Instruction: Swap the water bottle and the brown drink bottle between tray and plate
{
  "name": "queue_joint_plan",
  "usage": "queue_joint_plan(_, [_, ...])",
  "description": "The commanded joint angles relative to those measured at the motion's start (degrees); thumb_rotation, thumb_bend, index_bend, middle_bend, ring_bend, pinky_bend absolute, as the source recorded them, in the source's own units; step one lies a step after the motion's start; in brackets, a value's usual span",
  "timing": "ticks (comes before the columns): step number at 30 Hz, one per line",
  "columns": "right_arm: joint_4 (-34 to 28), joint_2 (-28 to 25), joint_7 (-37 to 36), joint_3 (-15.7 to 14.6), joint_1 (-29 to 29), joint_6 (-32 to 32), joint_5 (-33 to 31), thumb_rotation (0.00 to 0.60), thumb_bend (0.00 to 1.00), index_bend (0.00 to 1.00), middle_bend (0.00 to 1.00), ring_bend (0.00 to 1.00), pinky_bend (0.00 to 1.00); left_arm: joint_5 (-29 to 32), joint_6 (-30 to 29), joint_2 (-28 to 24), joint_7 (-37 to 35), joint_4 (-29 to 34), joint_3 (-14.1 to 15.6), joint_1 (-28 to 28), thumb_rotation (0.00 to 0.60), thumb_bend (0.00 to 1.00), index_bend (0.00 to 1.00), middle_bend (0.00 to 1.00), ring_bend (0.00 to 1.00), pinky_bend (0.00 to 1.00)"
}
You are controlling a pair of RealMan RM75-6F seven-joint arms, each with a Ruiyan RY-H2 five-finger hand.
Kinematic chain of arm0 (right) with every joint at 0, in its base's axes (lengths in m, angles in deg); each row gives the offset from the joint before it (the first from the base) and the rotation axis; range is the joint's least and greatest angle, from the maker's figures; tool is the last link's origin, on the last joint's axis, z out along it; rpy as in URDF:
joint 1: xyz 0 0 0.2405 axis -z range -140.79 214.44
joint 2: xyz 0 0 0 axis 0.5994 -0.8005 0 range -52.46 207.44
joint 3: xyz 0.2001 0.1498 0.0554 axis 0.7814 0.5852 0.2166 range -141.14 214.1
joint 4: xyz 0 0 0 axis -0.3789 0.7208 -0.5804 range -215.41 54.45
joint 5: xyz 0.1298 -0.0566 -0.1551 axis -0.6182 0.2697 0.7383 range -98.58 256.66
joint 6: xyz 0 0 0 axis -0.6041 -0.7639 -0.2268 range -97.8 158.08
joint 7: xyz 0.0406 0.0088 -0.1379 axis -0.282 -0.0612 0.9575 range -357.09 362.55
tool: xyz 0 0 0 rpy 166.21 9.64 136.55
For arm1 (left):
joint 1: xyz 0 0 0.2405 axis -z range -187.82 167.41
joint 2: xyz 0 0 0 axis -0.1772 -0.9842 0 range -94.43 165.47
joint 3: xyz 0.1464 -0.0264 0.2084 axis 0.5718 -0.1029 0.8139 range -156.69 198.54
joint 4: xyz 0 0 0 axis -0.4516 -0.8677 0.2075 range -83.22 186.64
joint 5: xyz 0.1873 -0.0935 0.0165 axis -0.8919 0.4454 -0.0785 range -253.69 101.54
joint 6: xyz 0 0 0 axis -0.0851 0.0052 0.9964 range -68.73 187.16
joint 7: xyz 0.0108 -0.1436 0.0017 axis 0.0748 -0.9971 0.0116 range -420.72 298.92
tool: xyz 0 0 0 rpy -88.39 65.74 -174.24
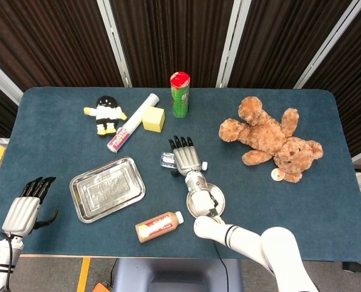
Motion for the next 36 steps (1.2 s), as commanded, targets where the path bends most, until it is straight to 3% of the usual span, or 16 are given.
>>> queue_joint_plan(1, [3.9,1.8,-2.2,0.0,-1.0,1.5,-0.2,0.600,0.32,0.00,0.11,0.00,0.09,0.1,0.2,0.0,-0.3,0.0,-0.1,0.1,0.600,0.36,0.00,0.07,0.02,0.10])
queue_joint_plan(3, [5.6,2.3,-3.4,-0.1,-1.2,1.5,0.4,0.600,0.32,0.05,0.18,0.04,0.17,0.1,0.4,-0.1,-0.4,0.0,-0.1,0.1,0.600,0.36,0.00,0.07,0.02,0.10])
queue_joint_plan(4, [6.6,2.7,-4.8,-0.1,-1.4,0.9,1.4,0.600,0.32,0.15,0.27,0.13,0.27,0.1,0.4,-0.2,-0.4,0.0,-0.1,0.1,0.600,0.36,0.00,0.07,0.02,0.10])
queue_joint_plan(6, [8.5,3.6,-7.3,-0.2,-1.6,-0.2,3.2,0.600,0.33,0.49,0.54,0.45,0.57,0.1,0.6,-0.2,0.0,-0.1,-0.1,0.1,0.600,0.36,0.00,0.07,0.02,0.10])
queue_joint_plan(7, [9.8,4.2,-8.3,-0.6,-1.7,-0.1,4.2,0.600,0.34,0.61,0.63,0.57,0.69,0.4,0.7,-0.2,0.6,-0.1,-0.1,0.1,0.600,0.36,0.00,0.07,0.02,0.10])
queue_joint_plan(9, [12.0,4.8,-9.1,-1.2,-2.0,0.7,5.2,0.600,0.36,0.73,0.73,0.69,0.81,0.9,1.0,-0.2,1.7,0.1,-0.2,0.0,0.600,0.36,0.00,0.07,0.02,0.10])
queue_joint_plan(15, [13.7,5.5,-13.4,-1.6,-2.1,0.1,8.5,0.600,0.40,0.86,0.83,0.80,0.90,1.4,1.1,-0.5,2.6,1.0,-0.3,-0.1,0.600,0.36,0.00,0.08,0.03,0.10])
queue_joint_plan(21, [7.1,1.5,-17.3,-3.2,0.7,-6.3,14.0,0.600,0.43,0.91,0.87,0.85,0.93,1.0,1.4,-0.9,2.4,1.3,-0.1,0.0,0.600,0.36,0.00,0.08,0.03,0.10])
queue_joint_plan(24, [-3.0,-4.2,-17.0,-5.3,4.7,-9.9,16.9,0.600,0.43,0.91,0.87,0.85,0.93,0.5,1.1,-0.9,2.6,1.5,0.1,-0.2,0.600,0.36,0.00,0.08,0.03,0.10])
queue_joint_plan(27, [-19.6,-13.8,-15.2,-10.0,11.2,-13.7,20.5,0.600,0.43,0.91,0.87,0.85,0.93,-0.1,0.7,-0.7,3.2,1.5,0.2,-0.2,0.600,0.36,0.00,0.08,0.03,0.10])
queue_joint_plan(31, [-37.2,-26.2,-12.3,-16.4,18.0,-15.6,23.2,0.600,0.43,0.91,0.87,0.85,0.93,-0.3,1.1,0.0,4.5,1.4,0.4,-0.1,0.600,0.36,0.00,0.08,0.03,0.10])
queue_joint_plan(36, [-45.5,-35.3,-13.0,-22.7,23.0,-17.4,28.3,0.600,0.43,0.91,0.87,0.85,0.93,-0.9,1.5,0.9,6.6,1.9,1.1,0.1,0.600,0.36,0.00,0.08,0.03,0.10])
